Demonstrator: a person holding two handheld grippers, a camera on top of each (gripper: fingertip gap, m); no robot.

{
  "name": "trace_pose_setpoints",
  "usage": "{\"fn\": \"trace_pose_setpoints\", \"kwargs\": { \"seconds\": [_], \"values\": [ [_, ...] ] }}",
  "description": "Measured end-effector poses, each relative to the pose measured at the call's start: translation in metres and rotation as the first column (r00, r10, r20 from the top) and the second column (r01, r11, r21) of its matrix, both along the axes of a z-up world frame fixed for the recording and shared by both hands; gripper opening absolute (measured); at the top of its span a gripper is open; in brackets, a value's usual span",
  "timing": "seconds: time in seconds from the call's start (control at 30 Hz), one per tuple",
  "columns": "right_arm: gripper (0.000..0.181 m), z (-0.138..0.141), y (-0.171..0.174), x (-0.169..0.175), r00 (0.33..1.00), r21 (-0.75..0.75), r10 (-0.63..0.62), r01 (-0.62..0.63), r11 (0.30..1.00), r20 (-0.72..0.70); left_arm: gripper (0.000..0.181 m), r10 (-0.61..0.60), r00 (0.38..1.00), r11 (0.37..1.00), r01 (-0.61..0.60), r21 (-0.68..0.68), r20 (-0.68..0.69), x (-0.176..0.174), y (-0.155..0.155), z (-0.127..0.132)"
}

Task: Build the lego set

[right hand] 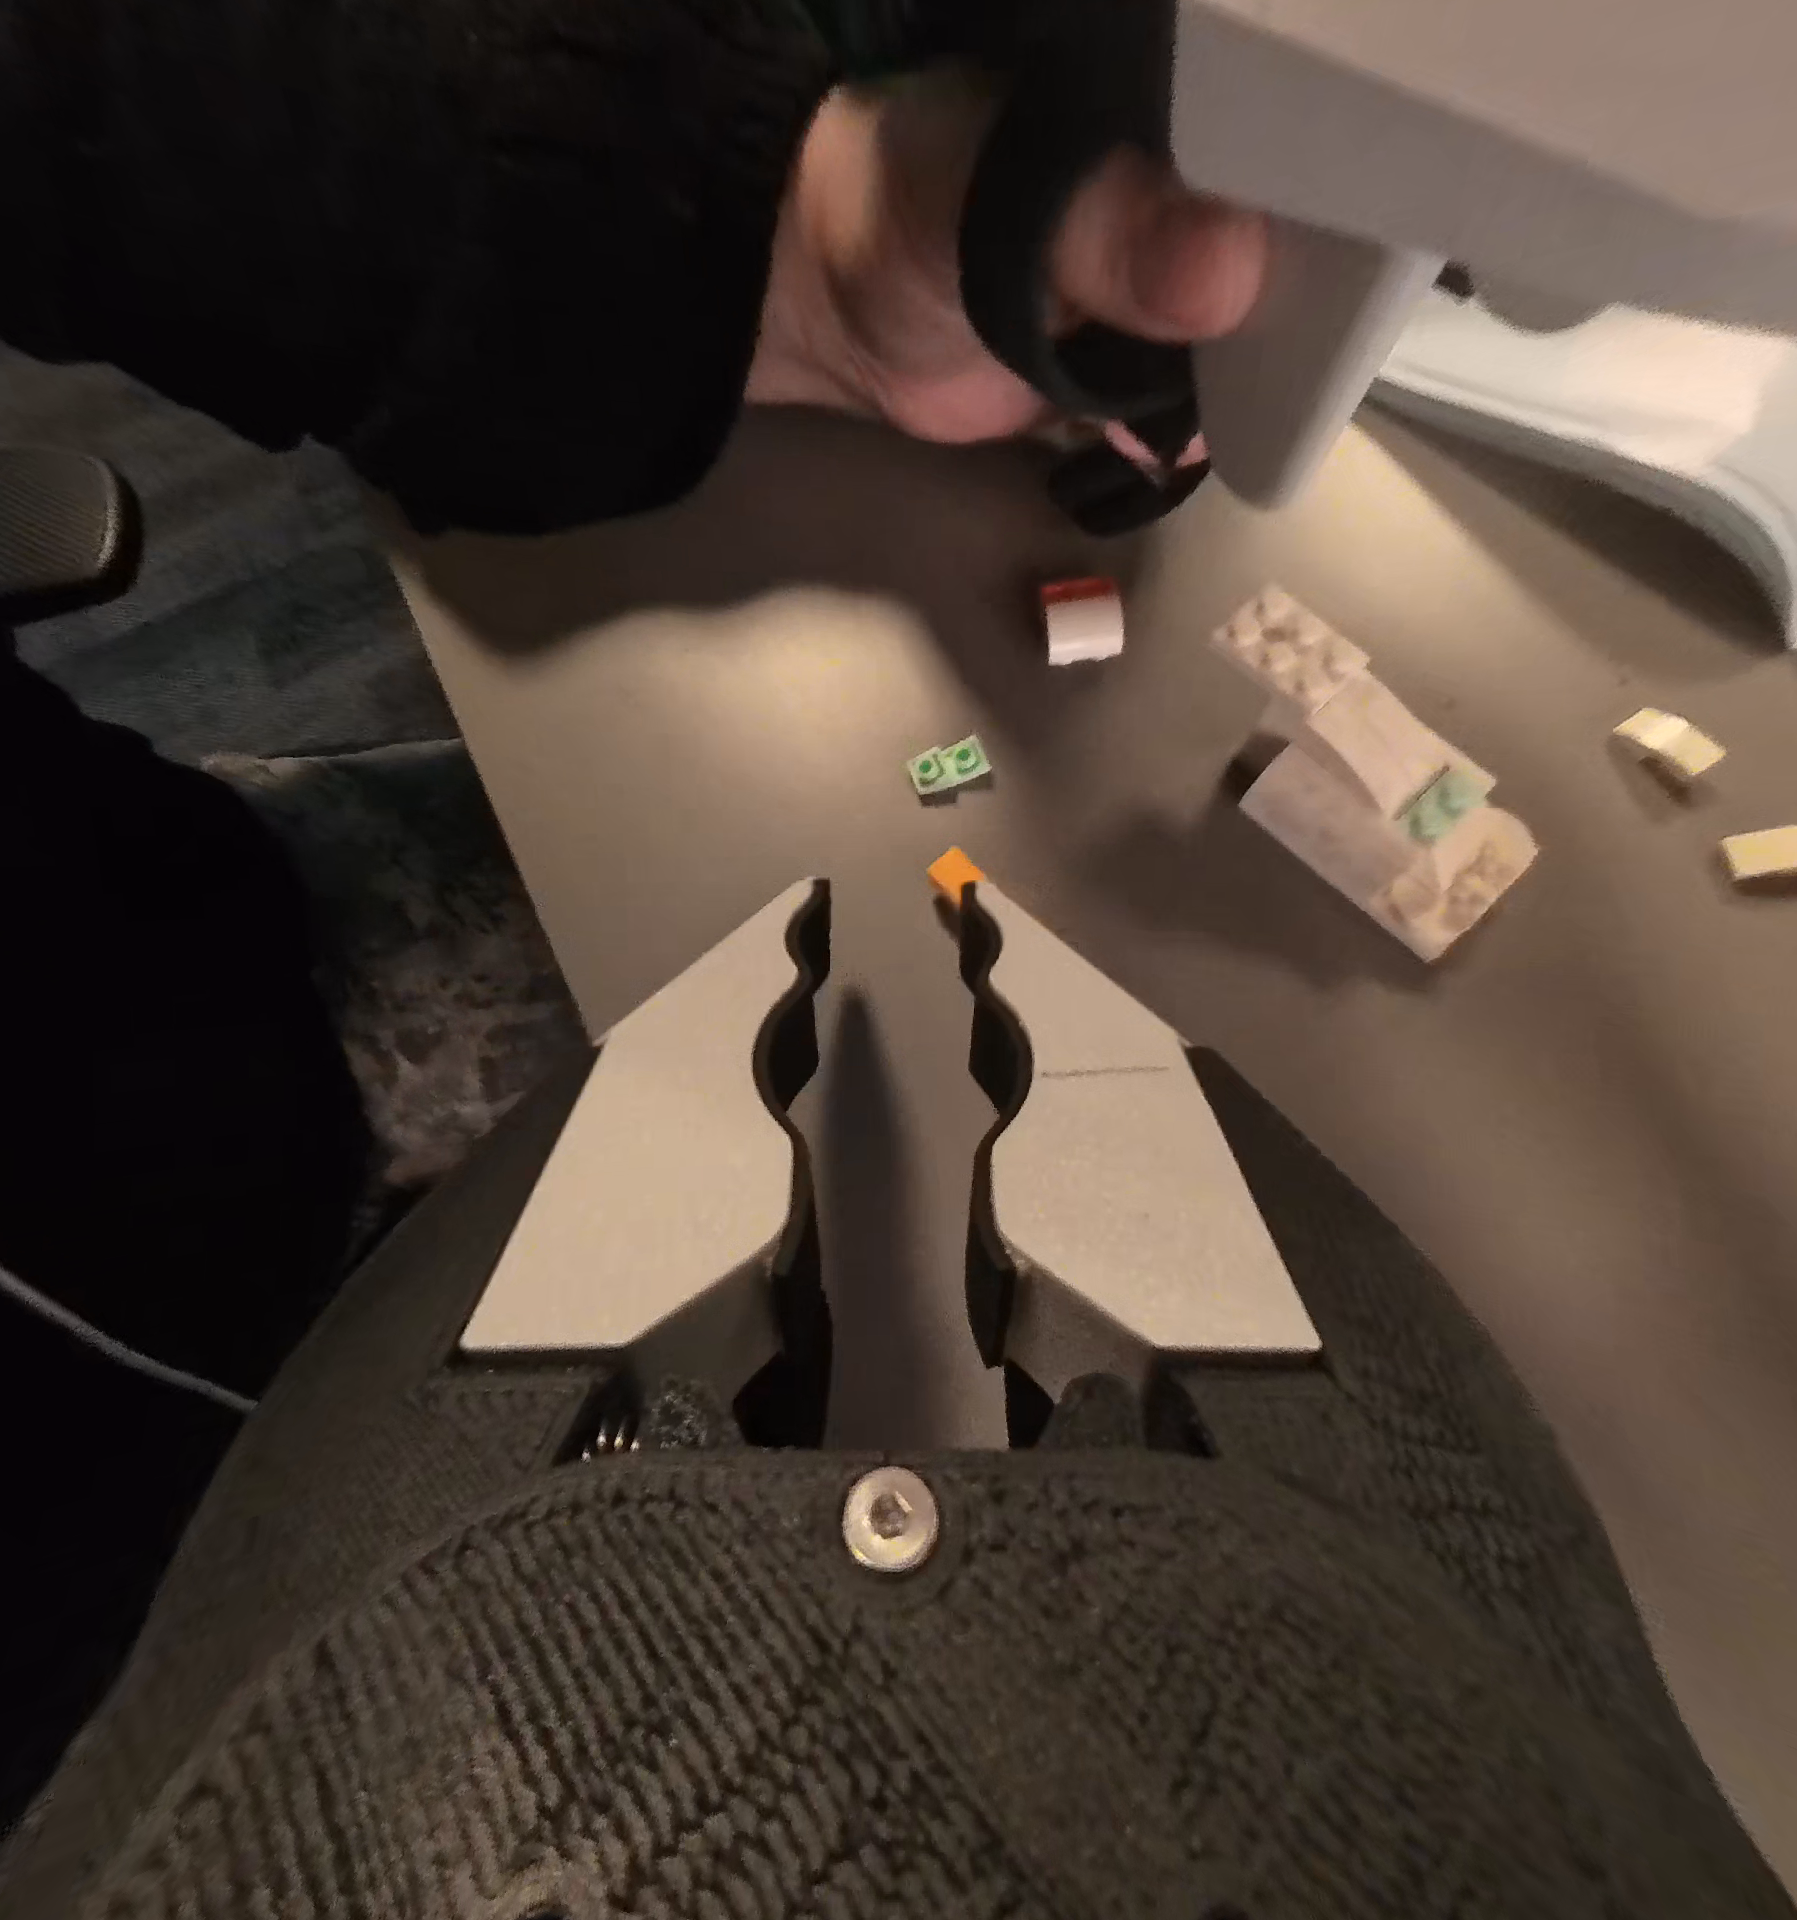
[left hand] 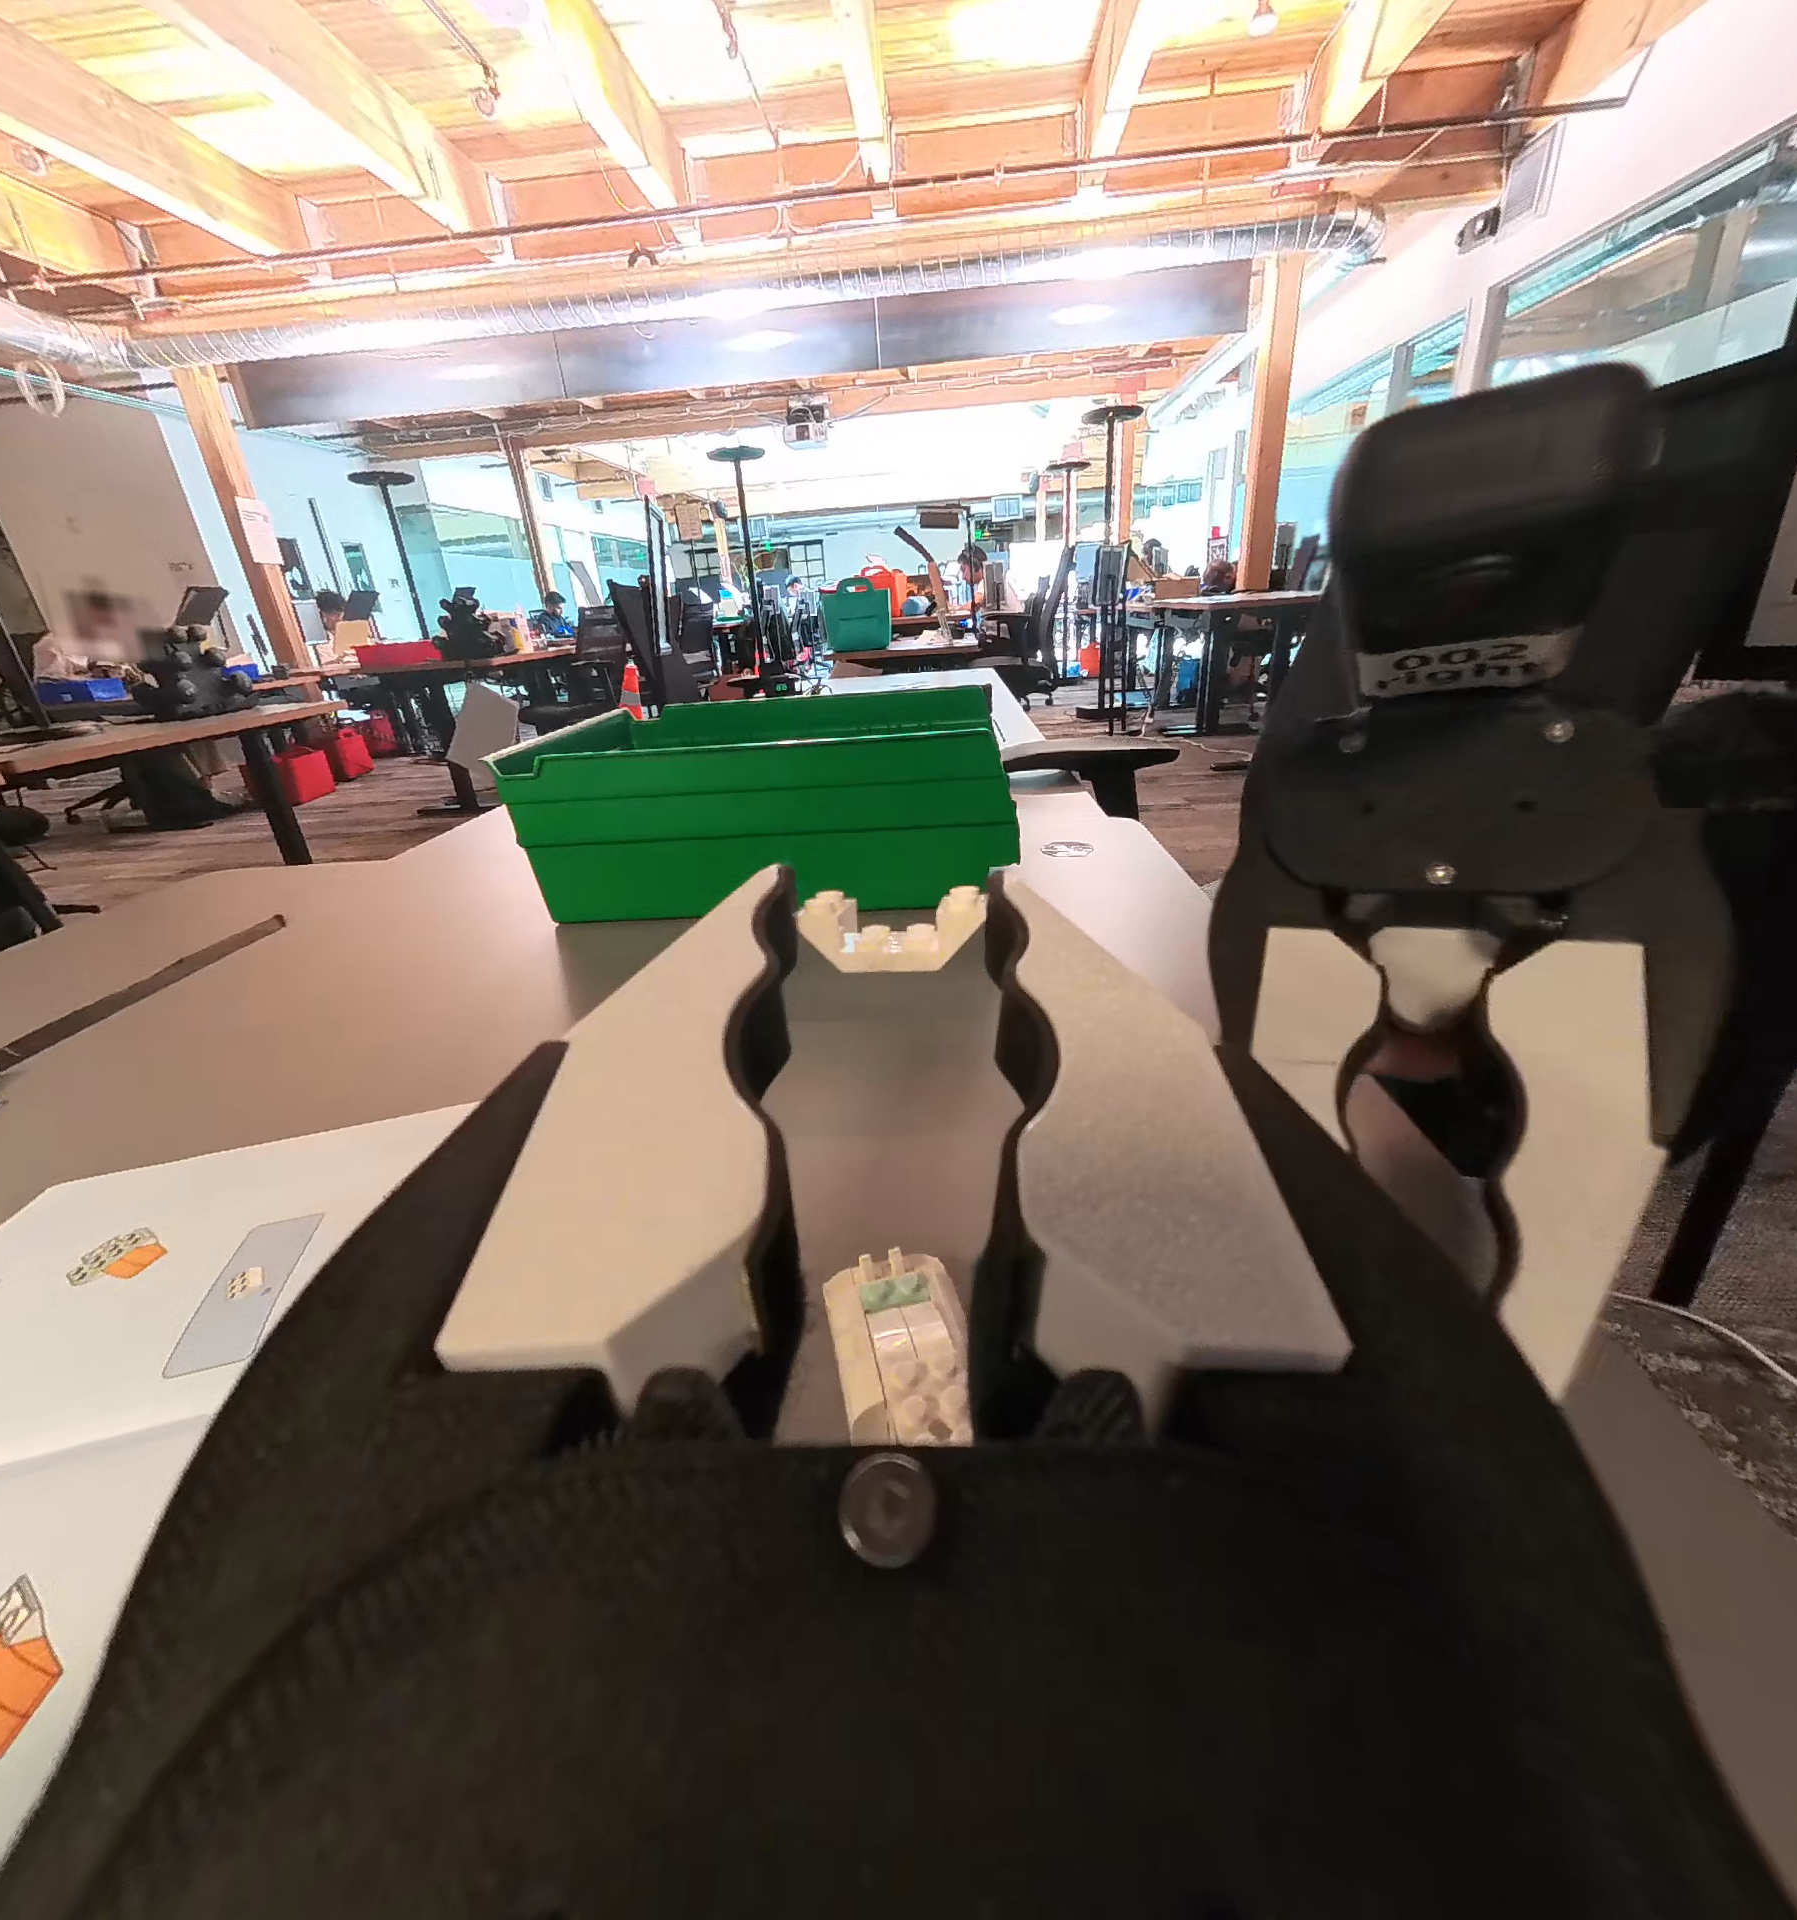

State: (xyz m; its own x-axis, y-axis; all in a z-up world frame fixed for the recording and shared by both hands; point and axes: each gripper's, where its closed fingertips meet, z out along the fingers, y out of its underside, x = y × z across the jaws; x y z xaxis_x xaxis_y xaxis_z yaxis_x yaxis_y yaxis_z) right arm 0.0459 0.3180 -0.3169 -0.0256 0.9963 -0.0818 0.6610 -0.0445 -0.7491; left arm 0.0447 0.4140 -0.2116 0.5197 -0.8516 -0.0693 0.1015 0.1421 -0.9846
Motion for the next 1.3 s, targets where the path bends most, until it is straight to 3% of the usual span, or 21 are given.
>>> {"fn": "trace_pose_setpoints", "kwargs": {
  "seconds": [0.13, 0.33, 0.4, 0.5, 0.57, 0.67, 0.73, 0.8, 1.17, 1.3],
  "values": [
    [0.022, 0.005, 0.015, -0.001, 0.998, 0.07, 0.031, -0.027, 0.997, -0.058, 0.035, 0.002, 1.0, 1.0, -0.002, -0.005, 0.009, -0.002, 0.001, 0.001],
    [0.018, -0.008, 0.014, -0.001, 0.989, 0.106, 0.149, -0.147, 0.983, -0.006, 0.036, -0.019, 1.0, 1.0, 0.019, -0.013, 0.014, 0.0, -0.001, 0.001],
    [0.007, -0.014, 0.015, -0.002, 0.988, 0.112, 0.156, -0.157, 0.981, 0.011, 0.036, -0.025, 1.0, 1.0, 0.025, -0.01, 0.015, 0.0, -0.002, 0.001],
    [0.006, -0.013, 0.014, 0.003, 0.985, 0.102, 0.171, -0.173, 0.98, 0.029, 0.036, -0.037, 0.999, 0.999, 0.037, 0.001, 0.021, 0.0, -0.005, 0.003],
    [0.005, 0.003, 0.026, 0.007, 0.991, 0.166, 0.131, -0.126, 0.978, -0.024, 0.036, -0.067, 0.997, 0.998, 0.067, 0.01, 0.033, 0.002, -0.009, 0.005],
    [0.006, 0.051, 0.045, 0.012, 0.971, 0.203, 0.035, 0.015, 0.979, -0.238, 0.036, -0.123, 0.992, 0.992, 0.122, 0.021, 0.036, 0.006, -0.017, 0.007],
    [0.006, 0.079, 0.051, 0.017, 0.935, 0.237, 0.023, 0.066, 0.969, -0.353, 0.036, -0.136, 0.991, 0.99, 0.136, 0.032, 0.006, 0.01, -0.02, 0.005],
    [0.005, 0.087, 0.053, 0.022, 0.924, 0.288, 0.038, 0.079, 0.954, -0.38, 0.035, -0.152, 0.987, 0.987, 0.154, 0.04, -0.042, 0.015, -0.024, 0.0],
    [0.005, 0.081, 0.05, 0.025, 0.885, 0.274, 0.084, 0.05, 0.96, -0.457, 0.035, -0.283, 0.945, 0.958, 0.287, -0.001, -0.162, 0.033, -0.043, -0.02],
    [0.006, 0.07, 0.047, 0.025, 0.909, 0.302, 0.107, 0.022, 0.953, -0.403, 0.035, -0.302, 0.933, 0.952, 0.306, -0.012, -0.196, 0.036, -0.045, -0.024]
  ]
}}
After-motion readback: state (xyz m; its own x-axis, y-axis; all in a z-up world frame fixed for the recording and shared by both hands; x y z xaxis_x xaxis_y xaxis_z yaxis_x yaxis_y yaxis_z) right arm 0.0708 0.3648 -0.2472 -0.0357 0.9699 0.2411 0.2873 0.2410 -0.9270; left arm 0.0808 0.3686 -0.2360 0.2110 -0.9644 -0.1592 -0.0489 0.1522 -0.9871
